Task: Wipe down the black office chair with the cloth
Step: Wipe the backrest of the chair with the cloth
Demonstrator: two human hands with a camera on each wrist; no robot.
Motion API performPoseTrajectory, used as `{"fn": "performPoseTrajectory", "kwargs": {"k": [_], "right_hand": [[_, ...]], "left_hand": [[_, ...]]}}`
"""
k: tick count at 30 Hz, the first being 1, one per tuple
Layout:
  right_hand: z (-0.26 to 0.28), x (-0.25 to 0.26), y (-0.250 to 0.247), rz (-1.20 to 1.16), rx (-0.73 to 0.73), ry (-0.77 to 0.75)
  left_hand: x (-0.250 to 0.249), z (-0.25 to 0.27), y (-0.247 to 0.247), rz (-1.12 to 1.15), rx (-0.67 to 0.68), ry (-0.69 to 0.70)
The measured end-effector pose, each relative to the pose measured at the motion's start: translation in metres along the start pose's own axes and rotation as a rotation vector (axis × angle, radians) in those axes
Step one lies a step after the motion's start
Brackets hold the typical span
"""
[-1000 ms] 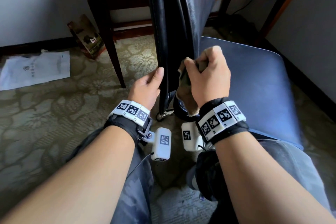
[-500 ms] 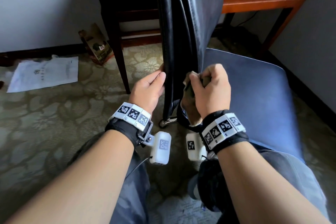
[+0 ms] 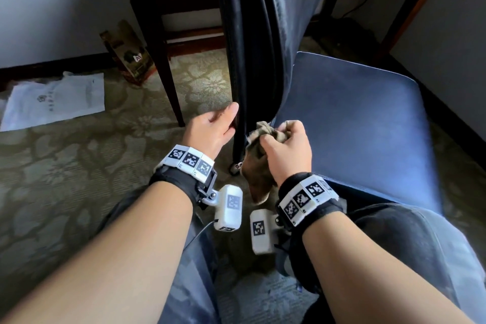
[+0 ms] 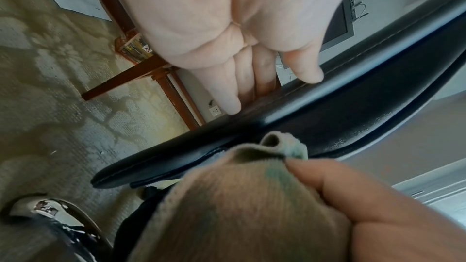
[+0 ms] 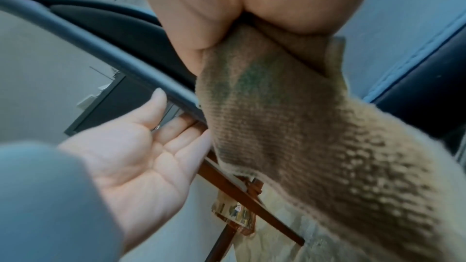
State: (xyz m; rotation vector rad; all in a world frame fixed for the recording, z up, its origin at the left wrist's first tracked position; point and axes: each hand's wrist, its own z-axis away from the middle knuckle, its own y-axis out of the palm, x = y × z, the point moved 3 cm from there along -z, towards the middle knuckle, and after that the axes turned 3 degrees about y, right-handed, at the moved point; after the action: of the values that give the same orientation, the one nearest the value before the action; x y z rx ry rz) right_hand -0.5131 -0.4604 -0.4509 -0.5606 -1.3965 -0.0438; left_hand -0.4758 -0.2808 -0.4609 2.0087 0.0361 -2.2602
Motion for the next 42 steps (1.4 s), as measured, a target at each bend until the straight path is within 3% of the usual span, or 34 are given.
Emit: {"fn": "performPoseTrajectory", "kwargs": {"k": [4,12,21,27,35,42], "right_hand": [[0.006,0.006,0.016,0.01,0.021,-0.084],[-0.013,-0.016,0.041,-0.142,-0.056,0.197],[-0.024,-0.03,0.04,-0.016,0.024,0.282],[-0.024,-0.023,0.018,0.008,-0.114,0.186],[-0.008,-0.011,0.033,0.069,-0.007,0.02],[-0.019,-0.025,0.044,-0.039,0.002,0.094]], "left_hand": [[-0.001,-0.004,-0.004,-0.079,0.003,0.025],[-0.005,-0.006,-0.008,-0.043,0.087,-0.021],[-0.007,-0.006,-0.005,-0.087,0.071,0.049],[-0.009,0.001,-0.002,-0.066,0.068,0.043],[-0.008,0.001,-0.004,-0.094,0.075,0.032],[-0.007,-0.003,-0.005,-0.027,0.089,0.018]]}}
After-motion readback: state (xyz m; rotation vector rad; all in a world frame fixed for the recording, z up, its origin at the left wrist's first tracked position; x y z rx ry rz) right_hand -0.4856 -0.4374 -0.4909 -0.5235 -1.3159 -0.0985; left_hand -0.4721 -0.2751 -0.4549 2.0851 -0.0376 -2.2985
